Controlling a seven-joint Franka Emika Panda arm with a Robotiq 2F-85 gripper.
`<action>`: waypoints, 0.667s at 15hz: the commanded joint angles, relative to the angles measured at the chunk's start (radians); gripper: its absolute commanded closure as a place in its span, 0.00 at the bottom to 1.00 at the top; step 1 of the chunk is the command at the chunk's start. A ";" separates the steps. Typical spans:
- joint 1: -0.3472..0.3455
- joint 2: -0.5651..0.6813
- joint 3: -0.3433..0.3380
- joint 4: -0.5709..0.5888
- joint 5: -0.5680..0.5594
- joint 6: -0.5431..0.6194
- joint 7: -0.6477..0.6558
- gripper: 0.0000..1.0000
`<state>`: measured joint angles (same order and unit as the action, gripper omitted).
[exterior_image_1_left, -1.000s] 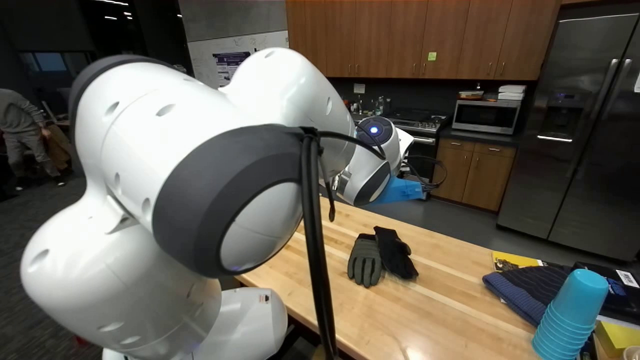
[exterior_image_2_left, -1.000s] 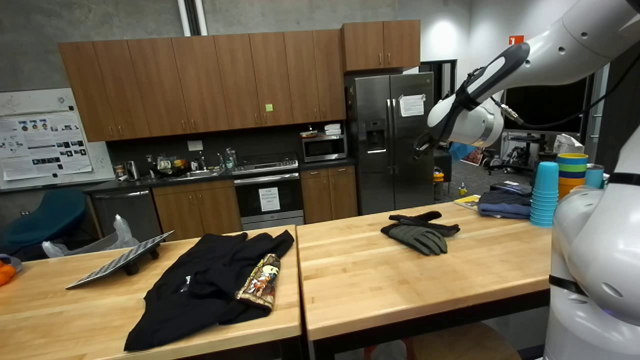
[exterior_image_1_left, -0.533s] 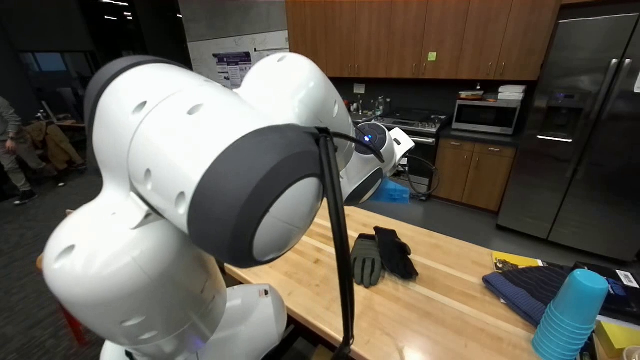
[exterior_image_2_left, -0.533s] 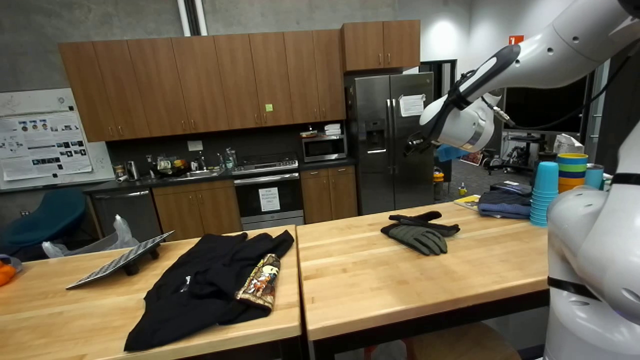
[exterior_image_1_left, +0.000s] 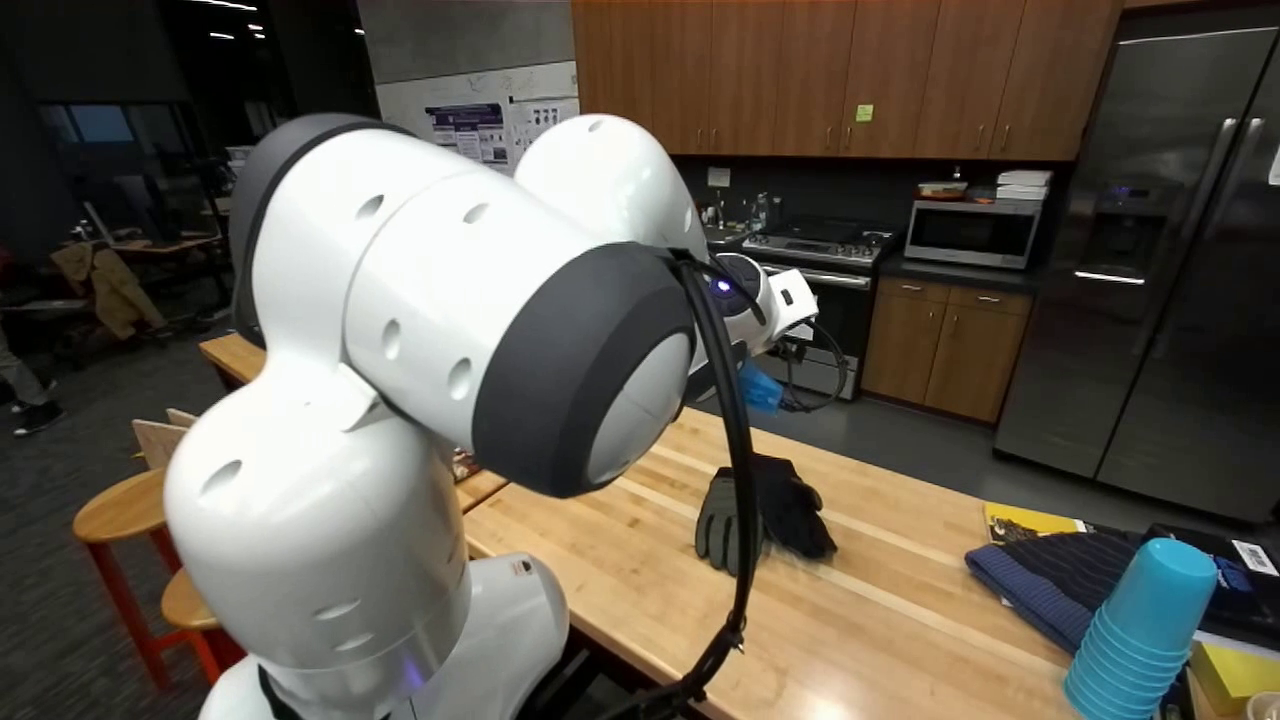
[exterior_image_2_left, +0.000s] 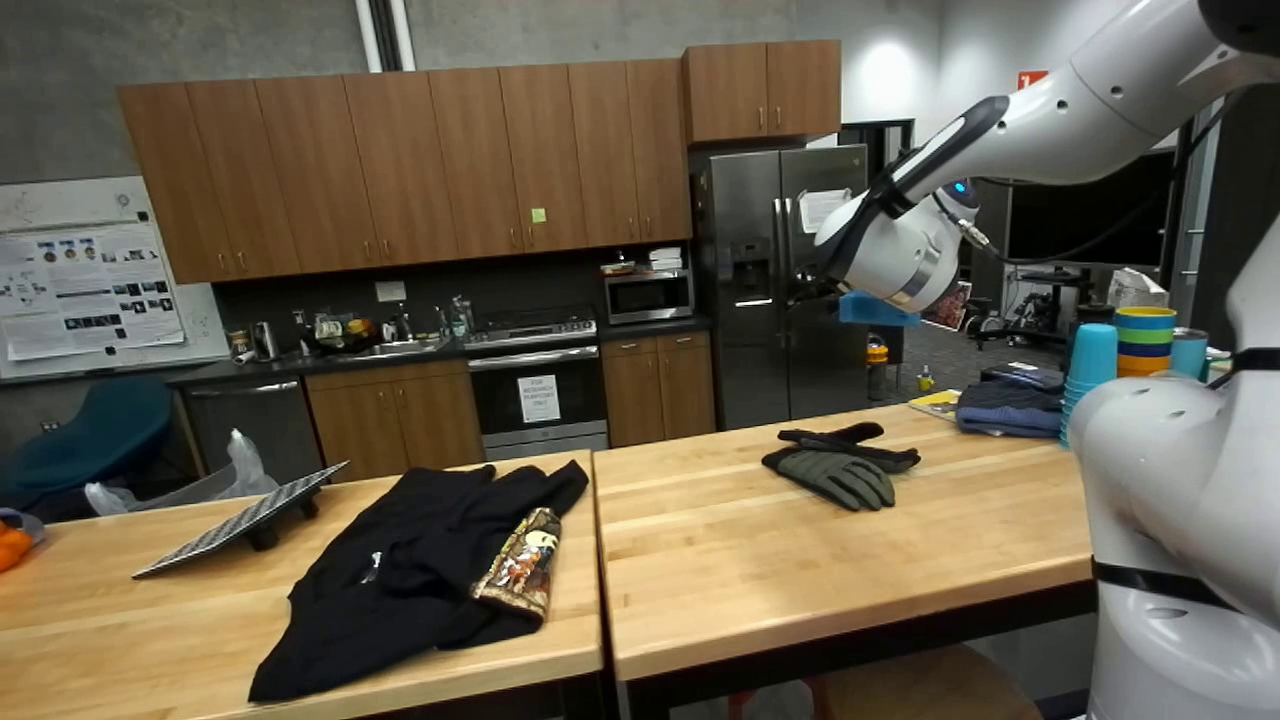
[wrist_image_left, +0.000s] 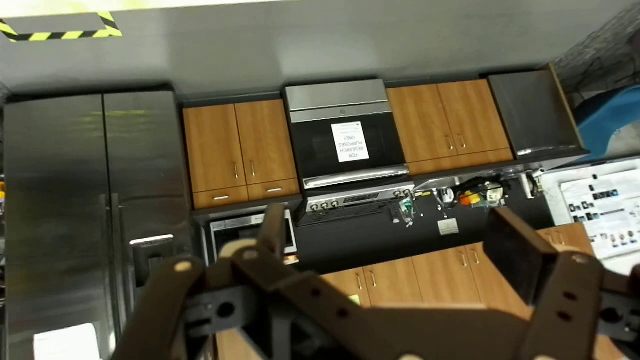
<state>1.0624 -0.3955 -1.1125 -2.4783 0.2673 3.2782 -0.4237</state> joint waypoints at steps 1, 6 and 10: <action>0.008 0.056 -0.041 0.039 0.016 -0.077 0.022 0.00; -0.085 0.149 -0.001 0.099 -0.038 -0.382 0.032 0.00; -0.080 0.124 -0.007 0.100 -0.057 -0.429 0.004 0.00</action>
<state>0.9823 -0.2714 -1.1193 -2.3782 0.2102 2.8485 -0.4196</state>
